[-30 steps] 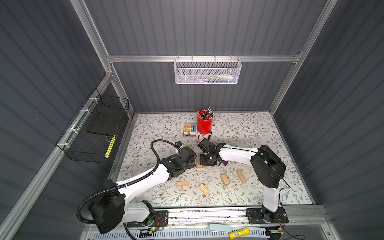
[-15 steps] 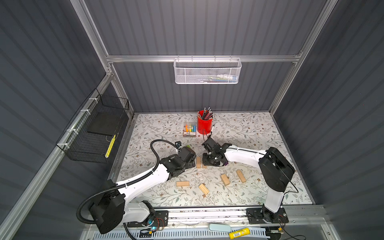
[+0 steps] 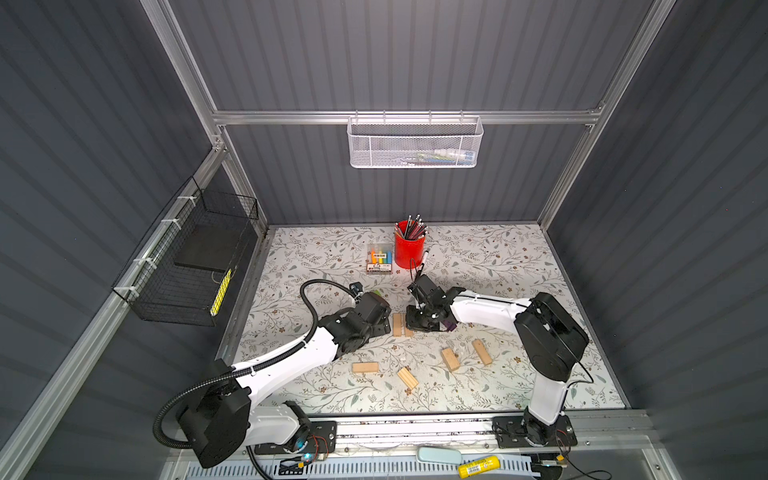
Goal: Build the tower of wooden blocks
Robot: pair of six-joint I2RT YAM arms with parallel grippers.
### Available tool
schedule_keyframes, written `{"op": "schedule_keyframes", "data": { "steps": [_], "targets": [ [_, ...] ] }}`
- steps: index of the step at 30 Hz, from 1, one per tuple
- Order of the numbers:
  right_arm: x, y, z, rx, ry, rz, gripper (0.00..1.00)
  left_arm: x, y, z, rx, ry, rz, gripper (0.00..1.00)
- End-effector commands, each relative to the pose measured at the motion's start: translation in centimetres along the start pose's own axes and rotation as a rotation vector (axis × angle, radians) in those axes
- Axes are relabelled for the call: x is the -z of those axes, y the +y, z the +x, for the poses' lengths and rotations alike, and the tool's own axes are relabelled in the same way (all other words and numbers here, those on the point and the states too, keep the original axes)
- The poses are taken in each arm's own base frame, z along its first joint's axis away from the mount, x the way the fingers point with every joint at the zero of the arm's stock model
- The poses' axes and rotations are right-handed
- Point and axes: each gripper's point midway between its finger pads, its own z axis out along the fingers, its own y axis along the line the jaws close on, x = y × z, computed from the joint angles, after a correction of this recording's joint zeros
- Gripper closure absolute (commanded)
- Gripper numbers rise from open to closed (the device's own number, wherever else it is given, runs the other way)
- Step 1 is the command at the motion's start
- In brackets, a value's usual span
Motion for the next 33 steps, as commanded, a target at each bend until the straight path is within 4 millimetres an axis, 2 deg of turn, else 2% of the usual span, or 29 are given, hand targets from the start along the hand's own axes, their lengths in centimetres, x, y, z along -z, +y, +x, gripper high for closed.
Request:
{"op": "schedule_keyframes", "data": {
  "steps": [1,19,33],
  "targets": [
    [-0.7,-1.1,0.5,-0.019,0.021,0.033,0.76,-0.1,0.2,0.3,-0.004,0.012,0.005,0.19],
    [-1.6,-0.4,0.6,-0.017,0.044,-0.010,0.81,-0.4,0.3,0.3,0.006,0.020,0.006,0.19],
    [-1.3,0.0,0.6,-0.042,0.042,-0.025,0.82,-0.4,0.0,0.1,0.012,0.024,0.016,0.19]
  ]
}}
